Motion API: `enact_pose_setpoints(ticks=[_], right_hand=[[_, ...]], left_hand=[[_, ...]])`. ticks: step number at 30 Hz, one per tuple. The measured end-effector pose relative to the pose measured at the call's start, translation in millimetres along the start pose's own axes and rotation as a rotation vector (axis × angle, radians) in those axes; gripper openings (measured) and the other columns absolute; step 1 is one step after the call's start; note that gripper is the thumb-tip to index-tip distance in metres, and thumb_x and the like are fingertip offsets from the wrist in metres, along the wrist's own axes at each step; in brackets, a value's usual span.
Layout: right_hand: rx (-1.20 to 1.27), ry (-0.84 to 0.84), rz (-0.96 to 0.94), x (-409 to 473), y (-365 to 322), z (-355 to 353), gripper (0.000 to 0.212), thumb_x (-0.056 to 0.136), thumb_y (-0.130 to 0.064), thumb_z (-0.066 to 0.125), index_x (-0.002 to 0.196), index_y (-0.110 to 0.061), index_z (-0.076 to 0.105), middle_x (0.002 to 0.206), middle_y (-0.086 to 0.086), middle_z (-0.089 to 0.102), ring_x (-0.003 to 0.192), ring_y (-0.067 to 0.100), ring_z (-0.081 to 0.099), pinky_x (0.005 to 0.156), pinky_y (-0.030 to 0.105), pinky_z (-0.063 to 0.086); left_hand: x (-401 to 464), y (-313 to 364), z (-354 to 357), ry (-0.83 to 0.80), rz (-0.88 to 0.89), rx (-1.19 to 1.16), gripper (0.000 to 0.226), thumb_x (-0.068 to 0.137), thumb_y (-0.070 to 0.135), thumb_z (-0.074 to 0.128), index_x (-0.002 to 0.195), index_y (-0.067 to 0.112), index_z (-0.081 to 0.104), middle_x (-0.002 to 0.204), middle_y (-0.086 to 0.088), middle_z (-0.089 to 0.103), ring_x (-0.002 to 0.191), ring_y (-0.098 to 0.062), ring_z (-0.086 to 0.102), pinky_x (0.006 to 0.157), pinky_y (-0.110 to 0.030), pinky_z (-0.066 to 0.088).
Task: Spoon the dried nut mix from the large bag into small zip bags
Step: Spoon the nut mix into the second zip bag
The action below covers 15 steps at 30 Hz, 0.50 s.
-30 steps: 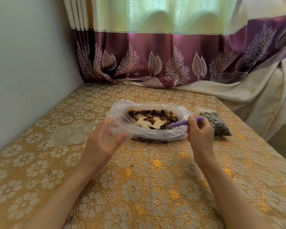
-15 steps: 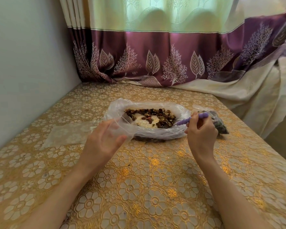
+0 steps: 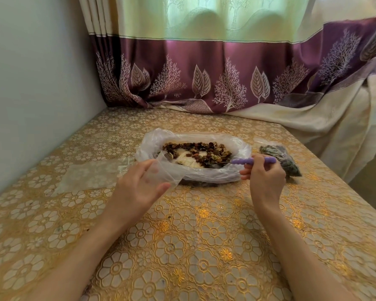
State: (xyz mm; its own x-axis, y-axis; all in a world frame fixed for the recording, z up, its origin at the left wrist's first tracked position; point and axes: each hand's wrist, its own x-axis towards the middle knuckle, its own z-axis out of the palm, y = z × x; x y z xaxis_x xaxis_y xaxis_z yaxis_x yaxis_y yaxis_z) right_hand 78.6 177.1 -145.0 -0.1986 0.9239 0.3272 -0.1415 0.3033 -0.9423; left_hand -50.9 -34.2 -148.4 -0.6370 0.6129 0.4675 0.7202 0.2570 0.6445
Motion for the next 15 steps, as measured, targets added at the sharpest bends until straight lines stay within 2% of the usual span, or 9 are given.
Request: enact_pose_setpoints(ticks=[4, 6, 8, 11, 15], right_hand=[[0.099, -0.034, 0.018, -2.3, -5.6, 2.3, 0.018, 0.094, -0.013, 0.046, 0.093, 0.001, 0.058, 0.055, -0.011, 0.067, 0.048, 0.005, 0.057, 0.046, 0.017, 0.047], [0.161, -0.07, 0.013, -5.2, -11.3, 3.7, 0.018, 0.094, -0.01, 0.045, 0.094, 0.002, 0.058, 0.056, -0.009, 0.068, 0.048, 0.006, 0.056, 0.044, 0.016, 0.045], [0.222, -0.121, -0.004, -9.6, -18.6, 5.1, 0.017, 0.093, -0.007, 0.043, 0.095, 0.003, 0.057, 0.058, -0.005, 0.069, 0.048, 0.008, 0.055, 0.043, 0.017, 0.044], [0.299, -0.212, -0.032, -18.1, -29.8, 7.6, 0.015, 0.094, -0.004, 0.041, 0.092, 0.002, 0.055, 0.066, 0.003, 0.072, 0.049, 0.012, 0.053, 0.043, 0.019, 0.043], [0.318, -0.361, -0.095, -32.2, -40.4, 12.3, 0.02, 0.095, -0.003, 0.04, 0.081, -0.006, 0.054, 0.069, 0.005, 0.073, 0.048, 0.014, 0.053, 0.042, 0.02, 0.044]], left_hand=[[0.5, 0.9, 4.2, -0.015, -0.008, 0.042, 0.078, 0.067, 0.068, 0.05, 0.13, 0.021, 0.047, 0.12, 0.019, 0.047, 0.11, -0.004, 0.046, 0.094, -0.027, 0.038], [1.5, 0.4, 6.2, -0.021, -0.035, 0.047, 0.08, 0.067, 0.068, 0.049, 0.133, 0.022, 0.045, 0.122, 0.019, 0.045, 0.11, -0.001, 0.043, 0.092, -0.02, 0.035], [2.4, 0.0, 7.4, -0.018, -0.059, 0.034, 0.079, 0.067, 0.067, 0.05, 0.133, 0.023, 0.044, 0.12, 0.022, 0.043, 0.109, 0.002, 0.042, 0.083, -0.007, 0.031], [2.8, -0.1, 8.4, -0.004, -0.091, -0.011, 0.079, 0.067, 0.066, 0.05, 0.133, 0.023, 0.043, 0.117, 0.023, 0.043, 0.103, 0.004, 0.043, 0.072, -0.004, 0.029], [2.4, 1.2, 8.9, 0.009, -0.116, -0.08, 0.068, 0.068, 0.063, 0.053, 0.128, 0.034, 0.04, 0.103, 0.039, 0.035, 0.088, 0.028, 0.038, 0.064, 0.0, 0.031]])
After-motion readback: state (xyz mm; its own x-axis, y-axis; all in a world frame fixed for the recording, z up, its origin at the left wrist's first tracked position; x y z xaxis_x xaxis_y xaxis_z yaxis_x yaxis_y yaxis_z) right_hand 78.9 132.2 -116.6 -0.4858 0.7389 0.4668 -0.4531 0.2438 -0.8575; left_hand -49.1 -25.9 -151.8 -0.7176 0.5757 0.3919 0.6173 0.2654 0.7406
